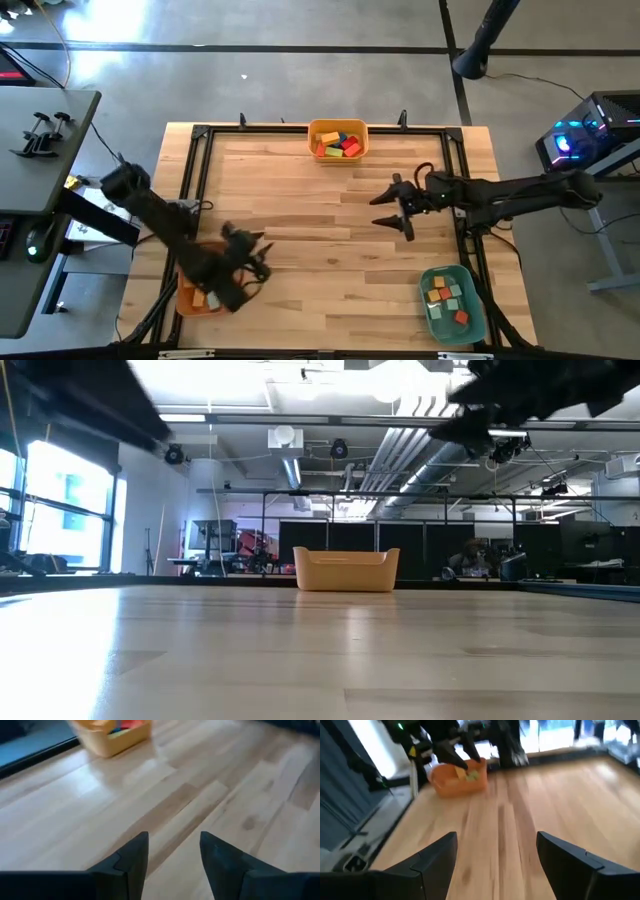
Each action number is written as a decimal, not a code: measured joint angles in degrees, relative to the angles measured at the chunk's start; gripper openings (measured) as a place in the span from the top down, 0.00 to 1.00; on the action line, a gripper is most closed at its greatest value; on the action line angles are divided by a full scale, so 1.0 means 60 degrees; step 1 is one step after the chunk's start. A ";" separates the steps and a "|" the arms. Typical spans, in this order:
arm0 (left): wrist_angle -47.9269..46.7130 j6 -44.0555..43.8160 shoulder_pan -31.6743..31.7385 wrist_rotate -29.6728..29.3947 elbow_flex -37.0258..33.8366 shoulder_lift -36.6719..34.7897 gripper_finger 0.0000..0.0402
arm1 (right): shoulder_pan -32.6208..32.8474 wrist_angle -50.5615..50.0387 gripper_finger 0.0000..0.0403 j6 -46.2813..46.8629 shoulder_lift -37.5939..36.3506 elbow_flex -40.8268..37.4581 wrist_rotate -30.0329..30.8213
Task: Sort blocks by size
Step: Return to Home Position
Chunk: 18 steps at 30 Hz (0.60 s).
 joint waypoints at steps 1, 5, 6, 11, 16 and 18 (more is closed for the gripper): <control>0.0923 0.1109 0.0344 0.0088 -0.0221 0.0004 0.60 | -0.0002 -0.0460 0.34 0.0098 -0.0188 0.0000 0.0010; 0.5457 0.5167 0.1715 0.0958 -0.1449 0.0008 0.65 | 0.0067 -0.2185 0.34 0.0491 -0.0684 0.0003 0.0006; 0.6817 0.6133 0.2072 0.1335 -0.1820 0.0008 0.66 | 0.0140 -0.2469 0.34 0.0515 -0.0721 0.0000 0.0006; 1.5081 1.0594 0.3789 0.3764 -0.4077 0.0008 0.70 | 0.0782 -0.1746 0.34 -0.0207 -0.0752 -0.0763 -0.0003; 2.0358 1.1935 0.5410 0.5517 -0.6095 -0.0331 0.73 | 0.0984 0.0145 0.40 -0.0202 -0.1673 -0.1824 0.0028; 2.0971 1.1998 0.6022 0.6071 -0.6759 -0.0761 0.74 | 0.0941 0.0411 0.45 -0.0223 -0.2358 -0.2212 0.0244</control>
